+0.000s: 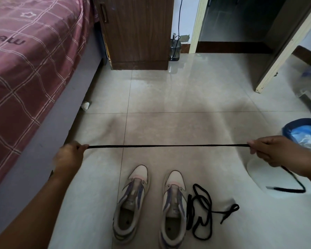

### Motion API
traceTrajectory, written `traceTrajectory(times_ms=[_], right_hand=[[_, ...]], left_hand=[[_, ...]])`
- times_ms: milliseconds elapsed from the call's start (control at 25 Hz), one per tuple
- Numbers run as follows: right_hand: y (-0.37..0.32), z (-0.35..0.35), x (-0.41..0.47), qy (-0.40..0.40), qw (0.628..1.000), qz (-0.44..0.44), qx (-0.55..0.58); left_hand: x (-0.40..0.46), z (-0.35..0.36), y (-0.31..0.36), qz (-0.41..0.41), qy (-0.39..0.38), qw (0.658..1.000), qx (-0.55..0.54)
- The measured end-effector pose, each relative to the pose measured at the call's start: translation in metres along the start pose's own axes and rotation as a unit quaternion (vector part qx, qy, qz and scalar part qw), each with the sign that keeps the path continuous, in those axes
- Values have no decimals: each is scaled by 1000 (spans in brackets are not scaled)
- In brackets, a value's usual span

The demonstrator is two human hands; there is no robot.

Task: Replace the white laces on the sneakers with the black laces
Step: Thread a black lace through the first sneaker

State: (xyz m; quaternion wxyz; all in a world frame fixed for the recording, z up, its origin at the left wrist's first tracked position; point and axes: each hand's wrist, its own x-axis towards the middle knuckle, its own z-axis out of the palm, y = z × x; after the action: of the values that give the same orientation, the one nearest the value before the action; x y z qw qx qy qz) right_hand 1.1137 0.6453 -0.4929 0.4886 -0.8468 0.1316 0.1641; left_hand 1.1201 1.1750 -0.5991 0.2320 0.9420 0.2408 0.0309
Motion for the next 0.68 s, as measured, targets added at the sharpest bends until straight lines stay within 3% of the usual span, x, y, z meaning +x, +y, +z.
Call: traceTrajectory(times_ms=[40, 120, 200, 240, 320, 400, 520, 680], right_hand=[[1, 8, 0, -44, 995, 28, 85], [9, 42, -3, -132, 957, 100, 238], [31, 95, -17, -204, 939, 157, 229], [46, 126, -26, -230, 945, 176, 154], [75, 186, -39, -257, 947, 190, -42], [102, 233, -46, -204, 954, 165, -147], [113, 253, -45, -106, 965, 103, -215], [127, 222, -31, -57, 959, 72, -267]], left_hand=[[-10, 13, -1, 0, -30, 1000, 10], [-40, 44, -5, 35, -206, 976, 63], [-79, 75, -9, 49, -416, 902, 107], [-96, 86, -10, 23, -464, 881, 89], [-118, 97, -14, -17, -453, 891, -1], [-132, 105, -18, -10, -433, 900, -40], [-141, 109, -17, 41, -407, 913, 4], [-146, 111, -8, 71, -384, 920, 24]])
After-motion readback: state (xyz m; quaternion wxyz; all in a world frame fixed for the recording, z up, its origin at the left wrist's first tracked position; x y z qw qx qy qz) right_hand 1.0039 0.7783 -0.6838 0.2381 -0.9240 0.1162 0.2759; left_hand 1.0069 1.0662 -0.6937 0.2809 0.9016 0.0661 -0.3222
